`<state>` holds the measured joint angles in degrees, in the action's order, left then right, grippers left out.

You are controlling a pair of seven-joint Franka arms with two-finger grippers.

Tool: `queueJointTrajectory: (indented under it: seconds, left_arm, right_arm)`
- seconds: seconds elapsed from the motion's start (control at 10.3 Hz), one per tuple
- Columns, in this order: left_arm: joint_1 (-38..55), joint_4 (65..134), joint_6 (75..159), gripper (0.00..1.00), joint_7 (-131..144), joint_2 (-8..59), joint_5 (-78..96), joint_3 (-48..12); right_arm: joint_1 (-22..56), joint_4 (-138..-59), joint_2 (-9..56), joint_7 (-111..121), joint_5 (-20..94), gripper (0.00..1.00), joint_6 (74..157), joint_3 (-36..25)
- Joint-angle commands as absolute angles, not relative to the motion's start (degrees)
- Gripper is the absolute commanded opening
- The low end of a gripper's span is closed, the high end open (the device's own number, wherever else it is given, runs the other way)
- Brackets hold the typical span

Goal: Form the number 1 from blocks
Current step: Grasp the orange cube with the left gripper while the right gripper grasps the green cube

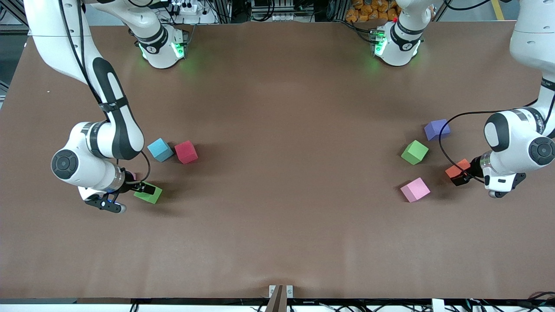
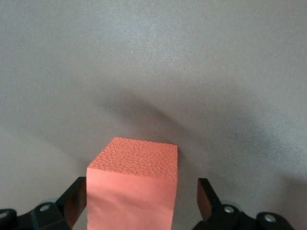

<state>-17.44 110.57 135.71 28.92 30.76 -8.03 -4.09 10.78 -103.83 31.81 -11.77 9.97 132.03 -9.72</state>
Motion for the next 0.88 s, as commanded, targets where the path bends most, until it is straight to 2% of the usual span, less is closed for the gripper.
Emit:
queueJointTrajectory:
  seconds: [0.0, 0.49, 0.78]
  left_arm:
    - [-17.4, 110.3, 135.6, 1.00, 29.3, 31.3, -9.8, -4.0]
    - [-17.4, 110.2, 136.3, 1.00, 29.3, 31.8, -9.8, -4.0]
    - [-17.4, 110.3, 136.4, 1.00, 29.3, 31.8, -9.8, -4.0]
  right_arm:
    - [11.3, -104.2, 33.5, -11.7, 10.7, 1.00, 133.9, -10.2]
    - [12.0, -103.6, 35.6, -11.9, 12.8, 1.00, 134.7, -11.5]
    - [13.3, -103.5, 36.4, -12.0, 15.8, 0.94, 135.1, -12.7]
